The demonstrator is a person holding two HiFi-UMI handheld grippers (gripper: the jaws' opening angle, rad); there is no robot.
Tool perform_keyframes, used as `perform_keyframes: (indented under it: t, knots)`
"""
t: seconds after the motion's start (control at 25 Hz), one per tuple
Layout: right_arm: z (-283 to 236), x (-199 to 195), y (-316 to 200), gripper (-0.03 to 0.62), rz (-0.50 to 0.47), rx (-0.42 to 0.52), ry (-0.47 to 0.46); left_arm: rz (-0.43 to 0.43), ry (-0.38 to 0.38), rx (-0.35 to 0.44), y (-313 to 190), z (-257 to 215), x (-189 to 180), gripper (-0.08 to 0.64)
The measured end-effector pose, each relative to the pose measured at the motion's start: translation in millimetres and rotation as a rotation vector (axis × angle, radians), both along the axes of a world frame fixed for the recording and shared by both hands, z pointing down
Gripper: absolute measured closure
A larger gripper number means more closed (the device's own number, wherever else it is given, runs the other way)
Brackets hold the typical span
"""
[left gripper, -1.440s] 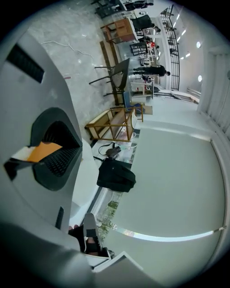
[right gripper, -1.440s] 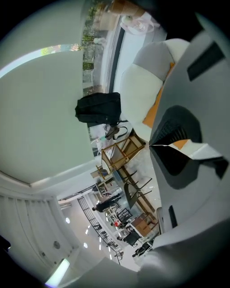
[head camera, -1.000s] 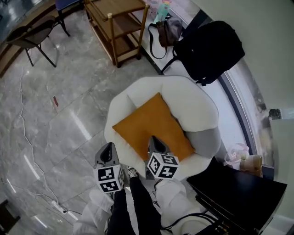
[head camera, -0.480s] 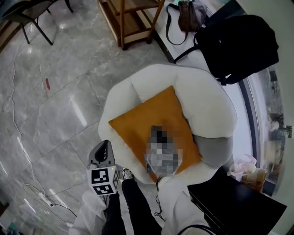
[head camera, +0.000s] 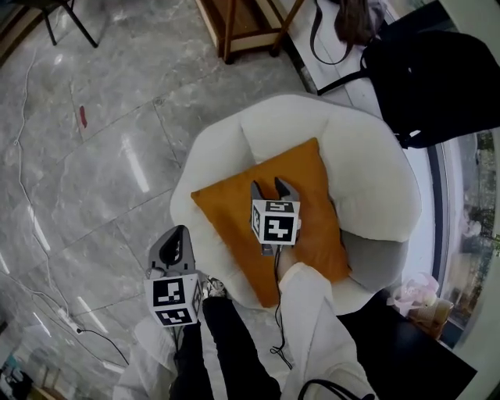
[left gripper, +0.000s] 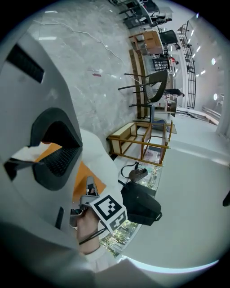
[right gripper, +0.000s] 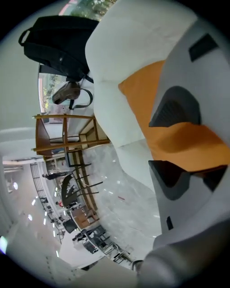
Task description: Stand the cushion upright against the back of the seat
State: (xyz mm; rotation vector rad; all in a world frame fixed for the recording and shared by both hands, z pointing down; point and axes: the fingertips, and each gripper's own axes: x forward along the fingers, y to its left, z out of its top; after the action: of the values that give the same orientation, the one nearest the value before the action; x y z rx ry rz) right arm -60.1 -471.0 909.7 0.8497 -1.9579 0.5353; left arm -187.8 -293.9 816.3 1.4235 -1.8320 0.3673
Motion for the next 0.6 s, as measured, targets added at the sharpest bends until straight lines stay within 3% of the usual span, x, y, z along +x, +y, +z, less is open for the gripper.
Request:
perform_keyframes:
  t: [0.2, 0.48, 0.6]
  knots:
    - [35.8, 1.2, -4.2, 0.305, -0.027, -0.043, 0.097, -0.022, 0.004, -0.014, 4.2, 9.2, -7.8, 0.565]
    - [63.5, 9.5, -6.1, 0.308, -0.069, -0.026, 0.193, -0.045, 0.019, -0.031, 6.2, 25.8, -10.1, 0.565]
    - [65.3, 10.3, -9.2, 0.373, -0.101, -0.019, 0.23, -0.049, 0.025, -0.029, 3.9, 28.2, -8.4, 0.565]
